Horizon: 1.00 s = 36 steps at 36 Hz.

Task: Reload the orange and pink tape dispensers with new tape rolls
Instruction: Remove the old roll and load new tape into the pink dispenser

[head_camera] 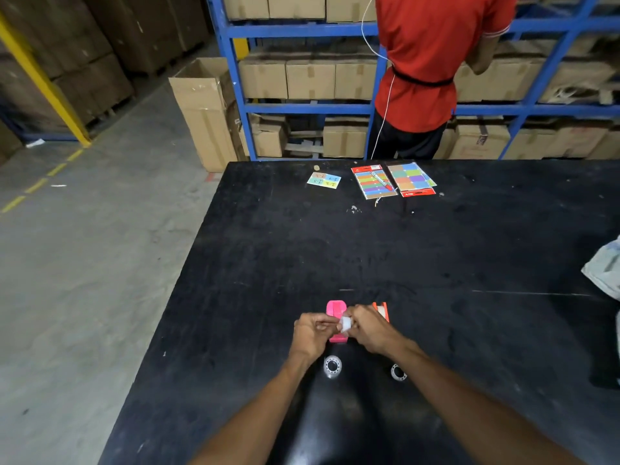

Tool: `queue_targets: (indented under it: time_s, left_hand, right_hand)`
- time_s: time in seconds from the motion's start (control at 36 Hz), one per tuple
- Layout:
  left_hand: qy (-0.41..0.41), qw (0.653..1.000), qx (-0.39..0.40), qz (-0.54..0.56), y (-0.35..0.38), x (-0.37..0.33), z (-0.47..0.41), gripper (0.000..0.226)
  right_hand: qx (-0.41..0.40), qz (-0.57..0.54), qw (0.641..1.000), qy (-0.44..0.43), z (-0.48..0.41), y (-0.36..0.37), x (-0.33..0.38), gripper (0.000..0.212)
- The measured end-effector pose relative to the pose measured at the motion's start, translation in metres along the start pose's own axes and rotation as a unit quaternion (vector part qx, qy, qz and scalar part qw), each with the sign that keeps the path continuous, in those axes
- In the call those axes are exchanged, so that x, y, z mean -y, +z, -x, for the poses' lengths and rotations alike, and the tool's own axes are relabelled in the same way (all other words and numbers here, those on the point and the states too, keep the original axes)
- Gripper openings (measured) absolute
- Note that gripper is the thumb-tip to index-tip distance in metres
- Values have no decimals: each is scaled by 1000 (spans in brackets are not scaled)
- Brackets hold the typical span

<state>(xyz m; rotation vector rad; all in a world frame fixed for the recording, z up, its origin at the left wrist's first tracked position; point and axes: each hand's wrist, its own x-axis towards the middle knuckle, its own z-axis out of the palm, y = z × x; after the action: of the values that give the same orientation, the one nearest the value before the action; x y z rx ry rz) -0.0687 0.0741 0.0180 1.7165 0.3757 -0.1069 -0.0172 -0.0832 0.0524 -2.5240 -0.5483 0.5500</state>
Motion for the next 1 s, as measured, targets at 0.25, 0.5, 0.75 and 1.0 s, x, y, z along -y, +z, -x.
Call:
queue_targets:
  time_s: [0.25,0.5,0.75,1.0]
  left_hand:
    - [33,999,7,-33,4,-4,16,26]
    - [43,996,56,-57,-1,5,11,24]
    - [39,997,52,-42,-21,15,8,13]
    - [30,999,35,-13,-38,26,4,30]
  right_hand:
    - [-11,-46,999,4,17,7,-8,7]
    - [7,-61,998,-5,25,3,-6,5]
    - [28,34,997,60,24,21,-24,8]
    - [78,117,986,88,31,78,-25,56]
